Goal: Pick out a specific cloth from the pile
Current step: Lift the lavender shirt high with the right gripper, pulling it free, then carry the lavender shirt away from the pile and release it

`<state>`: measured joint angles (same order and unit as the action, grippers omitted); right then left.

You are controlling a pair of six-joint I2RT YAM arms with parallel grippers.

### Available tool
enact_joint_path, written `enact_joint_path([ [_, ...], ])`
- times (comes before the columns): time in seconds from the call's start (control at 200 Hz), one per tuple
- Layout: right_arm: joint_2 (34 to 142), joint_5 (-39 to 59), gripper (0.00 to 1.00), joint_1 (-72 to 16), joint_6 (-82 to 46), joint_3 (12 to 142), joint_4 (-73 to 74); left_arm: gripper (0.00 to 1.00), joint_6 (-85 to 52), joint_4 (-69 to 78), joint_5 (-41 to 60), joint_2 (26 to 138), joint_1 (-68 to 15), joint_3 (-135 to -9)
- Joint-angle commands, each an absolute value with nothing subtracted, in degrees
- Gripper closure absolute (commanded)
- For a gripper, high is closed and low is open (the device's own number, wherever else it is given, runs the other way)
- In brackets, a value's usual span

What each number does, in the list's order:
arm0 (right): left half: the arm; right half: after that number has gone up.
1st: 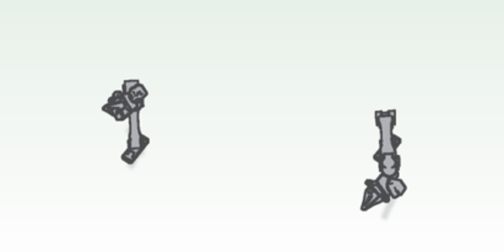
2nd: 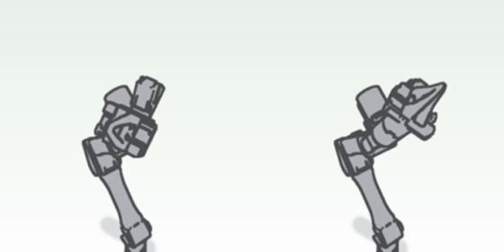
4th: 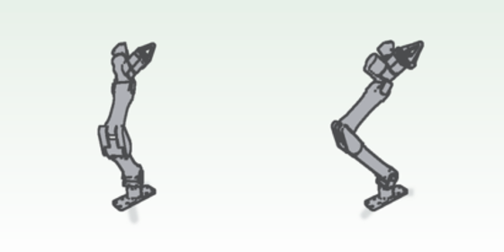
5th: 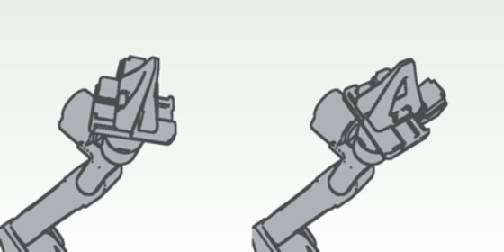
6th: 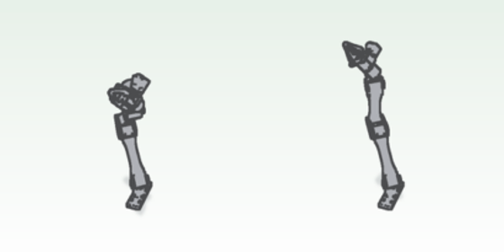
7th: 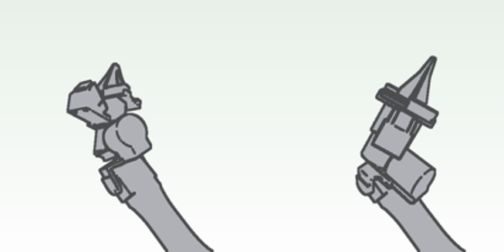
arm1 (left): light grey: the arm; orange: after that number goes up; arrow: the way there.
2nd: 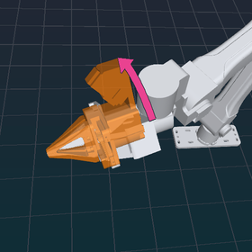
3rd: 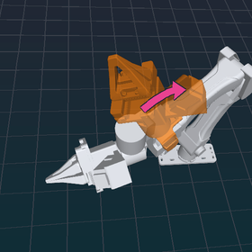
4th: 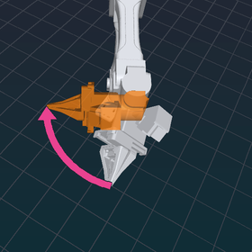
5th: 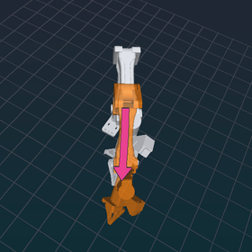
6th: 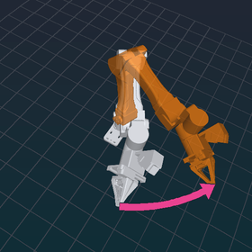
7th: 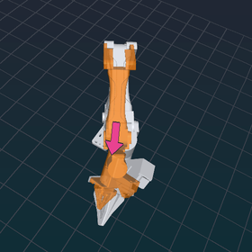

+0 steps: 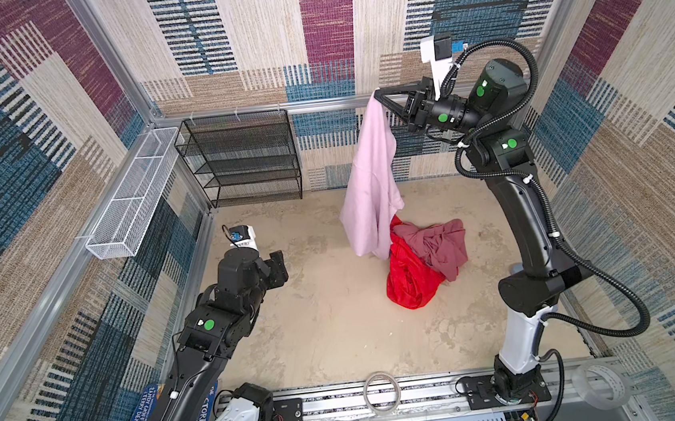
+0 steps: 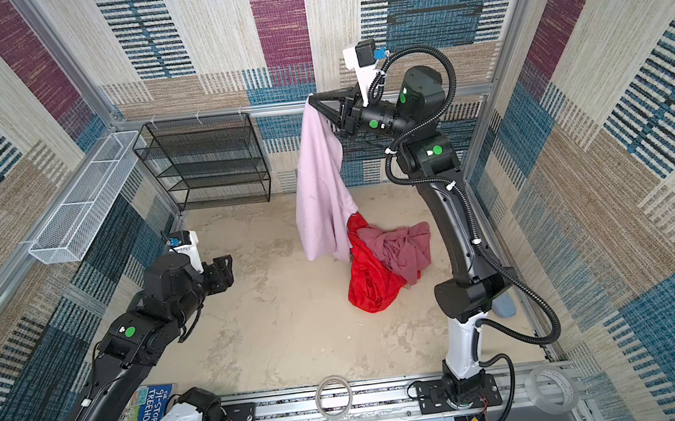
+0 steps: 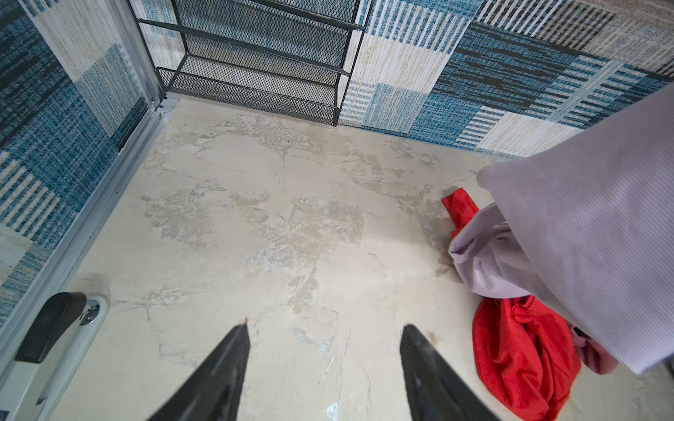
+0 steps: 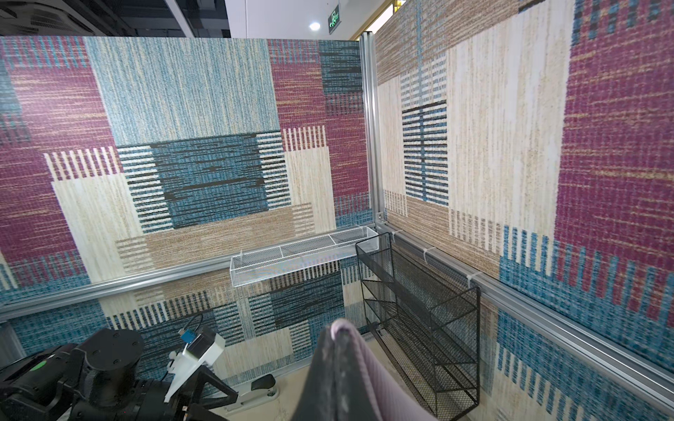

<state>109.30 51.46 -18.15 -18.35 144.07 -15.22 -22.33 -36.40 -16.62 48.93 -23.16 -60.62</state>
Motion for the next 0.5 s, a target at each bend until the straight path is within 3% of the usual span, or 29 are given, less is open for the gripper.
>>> enact_joint_path([
  [0.0,110.18,55.52,1.0,-18.75,-22.15,146.05,-9.8,0.31,-20.72,-40.23,-18.87,48.88,-23.12,-62.88],
  [0.496,112.46,54.05,1.0,-28.51,-21.11,148.31,-9.79,0.31,-21.12,-47.42,-20.12,45.47,-23.11,-69.05],
])
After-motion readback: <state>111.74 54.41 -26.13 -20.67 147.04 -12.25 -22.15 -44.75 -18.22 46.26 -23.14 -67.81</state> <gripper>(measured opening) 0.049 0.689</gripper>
